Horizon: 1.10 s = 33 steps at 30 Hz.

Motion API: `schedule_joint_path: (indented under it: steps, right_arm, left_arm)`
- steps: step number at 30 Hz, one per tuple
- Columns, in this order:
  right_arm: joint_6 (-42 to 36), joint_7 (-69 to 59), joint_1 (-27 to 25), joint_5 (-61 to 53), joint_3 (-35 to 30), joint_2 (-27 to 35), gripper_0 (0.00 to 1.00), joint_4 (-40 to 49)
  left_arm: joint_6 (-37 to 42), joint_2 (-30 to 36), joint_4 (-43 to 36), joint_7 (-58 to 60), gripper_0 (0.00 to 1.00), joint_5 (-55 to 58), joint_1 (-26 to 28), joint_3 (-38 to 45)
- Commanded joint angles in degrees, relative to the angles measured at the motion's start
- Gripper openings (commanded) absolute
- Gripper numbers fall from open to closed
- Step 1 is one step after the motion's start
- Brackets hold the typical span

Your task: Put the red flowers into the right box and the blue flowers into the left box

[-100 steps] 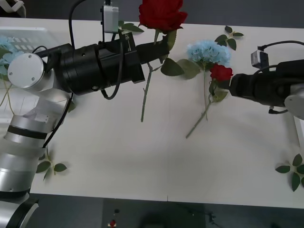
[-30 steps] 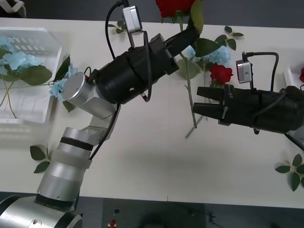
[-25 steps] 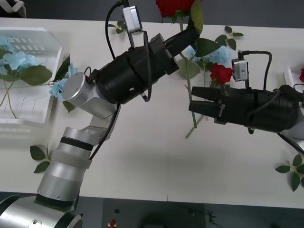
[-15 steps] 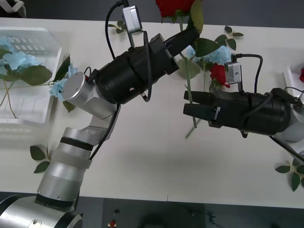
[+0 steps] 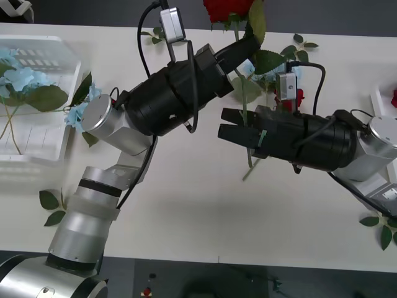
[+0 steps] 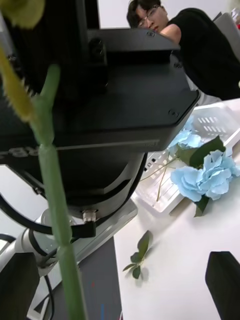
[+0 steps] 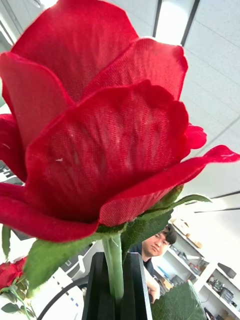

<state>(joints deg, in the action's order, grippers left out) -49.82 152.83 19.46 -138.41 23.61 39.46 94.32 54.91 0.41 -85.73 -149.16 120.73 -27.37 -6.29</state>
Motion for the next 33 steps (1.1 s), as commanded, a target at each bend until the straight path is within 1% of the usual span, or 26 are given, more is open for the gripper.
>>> schedule_joint_path:
  steps: [1, 2, 3, 20, 21, 22, 23, 24, 25, 29, 33]
  right_arm:
    - [0.95, 1.85, 1.37, -0.37, 0.38, -0.08, 0.32, 0.95]
    - [1.21, 1.85, 1.37, -0.37, 0.38, -0.08, 0.04, 0.86]
    - [1.39, 1.85, 1.37, -0.37, 0.38, -0.17, 0.00, 0.86]
    - [1.83, 1.85, 1.45, -0.98, 0.64, -0.26, 0.00, 0.95]
    - [1.83, 1.77, 1.45, -0.98, 0.64, -0.26, 0.00, 0.95]
    - [1.83, 1.77, 1.45, -1.07, 0.64, -0.26, 0.00, 0.86]
    - [1.83, 1.77, 1.45, -1.16, 0.64, -0.17, 0.00, 0.86]
    - [1.83, 1.77, 1.45, -1.33, 0.64, -0.26, 0.00, 0.95]
    - [1.74, 1.77, 1.45, -1.42, 0.64, -0.17, 0.00, 0.95]
    - [1.74, 1.50, 1.45, -2.48, 0.64, 0.27, 0.00, 0.86]
    - [2.35, 1.15, 1.45, -5.46, 0.64, 3.17, 0.00, 0.86]
  left_arm:
    - [-0.68, 0.12, -1.19, -3.25, 0.00, -0.32, 0.74, -0.48]
    - [-0.77, 0.12, -1.19, -3.25, 0.00, -0.32, 0.82, -0.39]
    - [-0.68, 0.12, -1.19, -3.25, 0.00, -0.32, 0.82, -0.48]
    - [-1.03, 0.56, -1.11, -3.25, 0.00, -0.41, 0.82, -0.57]
    - [-1.03, 0.64, -1.19, -3.25, 0.20, -0.41, 0.82, -0.66]
    - [-1.03, 0.82, -1.19, -3.16, 0.56, -0.41, 0.82, -0.57]
    - [-1.03, 1.08, -1.19, -3.16, 0.72, -0.41, 0.82, -0.66]
    - [-1.03, 1.26, -1.19, -3.16, 0.79, -0.41, 0.91, -0.57]
    - [-1.03, 1.61, -1.19, -3.07, 0.83, -0.32, 0.91, -0.48]
    - [-0.77, 3.28, -1.19, -3.07, 0.83, 1.52, 1.00, -0.22]
    - [0.90, 8.73, -1.19, -3.07, 0.83, 4.33, 1.00, -0.13]
